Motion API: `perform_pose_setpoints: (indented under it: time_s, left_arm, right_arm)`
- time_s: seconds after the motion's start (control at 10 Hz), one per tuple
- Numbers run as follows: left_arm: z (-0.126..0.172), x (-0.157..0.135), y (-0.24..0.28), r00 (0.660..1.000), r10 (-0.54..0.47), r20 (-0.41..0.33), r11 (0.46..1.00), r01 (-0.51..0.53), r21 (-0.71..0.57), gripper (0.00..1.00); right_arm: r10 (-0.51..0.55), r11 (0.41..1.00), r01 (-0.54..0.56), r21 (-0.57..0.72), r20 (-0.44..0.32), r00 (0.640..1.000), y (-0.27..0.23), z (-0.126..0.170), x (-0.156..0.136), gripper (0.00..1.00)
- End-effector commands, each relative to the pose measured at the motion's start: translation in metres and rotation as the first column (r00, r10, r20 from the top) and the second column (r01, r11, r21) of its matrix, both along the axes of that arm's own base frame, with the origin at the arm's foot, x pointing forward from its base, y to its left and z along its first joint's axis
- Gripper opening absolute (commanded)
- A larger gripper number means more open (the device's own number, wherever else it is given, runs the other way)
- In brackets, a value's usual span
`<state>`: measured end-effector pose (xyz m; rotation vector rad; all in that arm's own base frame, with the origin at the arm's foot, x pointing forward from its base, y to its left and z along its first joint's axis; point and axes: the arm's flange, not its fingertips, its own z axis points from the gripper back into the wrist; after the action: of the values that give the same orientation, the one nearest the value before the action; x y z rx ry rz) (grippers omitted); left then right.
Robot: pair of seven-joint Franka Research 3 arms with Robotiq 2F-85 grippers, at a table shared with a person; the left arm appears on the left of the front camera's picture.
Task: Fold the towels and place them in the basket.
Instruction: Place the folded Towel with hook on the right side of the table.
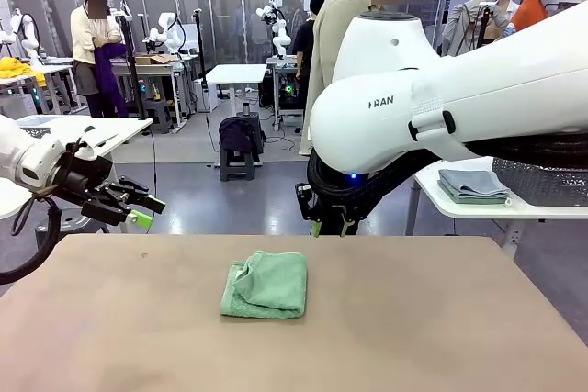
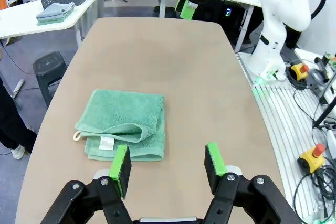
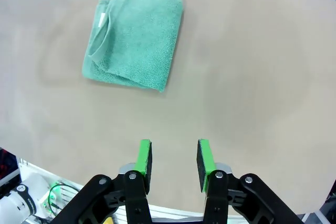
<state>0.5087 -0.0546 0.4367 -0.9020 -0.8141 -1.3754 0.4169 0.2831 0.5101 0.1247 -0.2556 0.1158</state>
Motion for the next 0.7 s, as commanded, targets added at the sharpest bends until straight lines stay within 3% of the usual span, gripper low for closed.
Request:
perform_pose_setpoints:
  time_s: [0.0,0.3,0.4,0.6]
  left_arm:
    - [0.002,-0.001,0.000,1.000,0.000,0.005,1.000,0.000,-0.003,0.72]
    - [0.002,-0.001,0.000,1.000,0.000,0.005,1.000,0.000,-0.003,0.72]
    - [0.002,-0.001,0.000,1.000,0.000,0.005,1.000,0.000,-0.003,0.72]
    - [0.002,-0.001,0.000,1.000,0.000,0.005,1.000,0.000,-0.003,0.72]
  right_arm:
    - [0.014,1.000,-0.014,0.001,0.002,1.000,0.001,0.000,0.003,0.45]
    - [0.001,1.000,-0.001,0.000,0.000,1.000,0.001,0.000,0.000,0.45]
    - [-0.093,0.996,0.093,-0.001,-0.009,0.996,0.003,-0.024,0.014,0.45]
    - [-0.160,0.985,0.162,0.067,-0.030,0.987,0.005,-0.064,0.033,0.45]
